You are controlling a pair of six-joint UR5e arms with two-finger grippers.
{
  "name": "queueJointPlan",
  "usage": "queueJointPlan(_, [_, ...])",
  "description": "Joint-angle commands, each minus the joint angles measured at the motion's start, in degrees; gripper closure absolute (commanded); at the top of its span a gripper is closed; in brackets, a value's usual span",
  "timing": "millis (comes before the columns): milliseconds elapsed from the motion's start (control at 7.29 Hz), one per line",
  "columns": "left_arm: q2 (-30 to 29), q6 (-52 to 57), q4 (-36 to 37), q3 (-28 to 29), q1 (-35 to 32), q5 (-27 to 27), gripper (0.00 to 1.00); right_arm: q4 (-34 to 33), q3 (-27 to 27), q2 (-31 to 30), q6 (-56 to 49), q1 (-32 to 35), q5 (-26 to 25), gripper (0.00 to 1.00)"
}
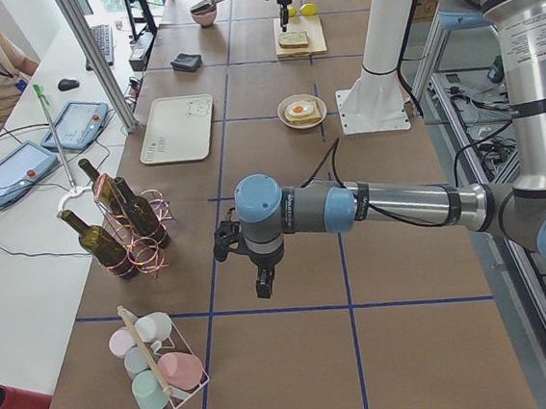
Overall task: Make sandwich and place on tray
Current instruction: 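Lower the right gripper to the bread slice on the wooden board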
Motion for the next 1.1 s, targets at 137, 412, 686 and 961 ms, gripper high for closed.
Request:
queueJointPlan(137, [0.0,0.0,0.0,0.0,0.0,0.0,0.00,0.7,0.0,-1.6,0.5,-3.5,-0.9,0.30])
queueJointPlan(412, [0.0,0.0,0.0,0.0,0.0,0.0,0.00,3.9,0.0,-4.4,0.5,-4.4,-0.8,0.34])
queueJointPlan(686, [0.0,0.0,0.0,0.0,0.0,0.0,0.00,3.9,0.0,-4.3,0.6,-5.1,-0.9,0.35])
queueJointPlan(961, [0.0,0.0,0.0,-0.1,0.0,0.0,0.00,3.8,-0.4,-3.7,0.8,-5.5,-2.4,0.35])
